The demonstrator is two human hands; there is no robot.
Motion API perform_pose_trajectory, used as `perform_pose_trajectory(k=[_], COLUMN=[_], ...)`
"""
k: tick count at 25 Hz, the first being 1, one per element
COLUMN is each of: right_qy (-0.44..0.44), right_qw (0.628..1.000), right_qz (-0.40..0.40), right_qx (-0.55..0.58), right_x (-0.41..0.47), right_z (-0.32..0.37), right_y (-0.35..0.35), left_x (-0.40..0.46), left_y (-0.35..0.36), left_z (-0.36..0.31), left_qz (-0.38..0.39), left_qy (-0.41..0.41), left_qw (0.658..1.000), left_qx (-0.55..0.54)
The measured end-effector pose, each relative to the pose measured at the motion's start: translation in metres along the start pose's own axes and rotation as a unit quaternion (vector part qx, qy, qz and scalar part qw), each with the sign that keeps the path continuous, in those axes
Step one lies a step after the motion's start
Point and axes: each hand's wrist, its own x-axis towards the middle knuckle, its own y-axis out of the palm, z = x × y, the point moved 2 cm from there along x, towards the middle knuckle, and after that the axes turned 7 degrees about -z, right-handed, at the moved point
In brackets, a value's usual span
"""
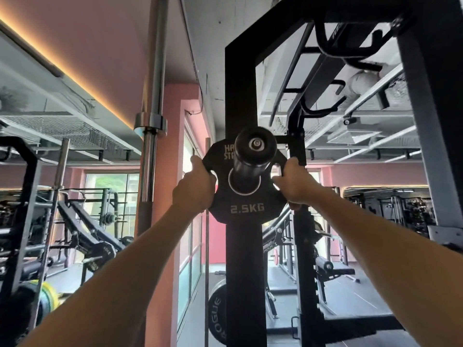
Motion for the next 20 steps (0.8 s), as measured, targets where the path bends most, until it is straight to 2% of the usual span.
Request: perform_pose_trajectory(k=[3,7,11,14,20], right_qy=[-0.003,0.015,-0.027,-0.015,-0.044], right_qw=[1.000,0.997,0.991,0.993,0.987], right_qz=[-0.008,0.002,0.043,0.072,0.149], right_qx=[-0.030,-0.071,-0.123,-0.091,-0.050], right_x=[-0.003,-0.027,-0.063,-0.095,-0.167], right_z=[0.001,-0.005,-0.023,-0.039,-0.064], right_y=[0.001,0.001,-0.005,-0.021,-0.063], left_x=[0.000,-0.025,-0.076,-0.112,-0.179], left_y=[-0.002,-0.014,-0.038,-0.058,-0.109], left_z=[0.001,0.003,0.005,-0.004,-0.064], left_qz=[0.005,0.080,0.154,0.200,0.241], left_qy=[0.002,0.015,0.004,-0.001,-0.030], left_qw=[1.000,0.995,0.987,0.978,0.970], left_qx=[0.006,0.053,0.034,0.056,0.030])
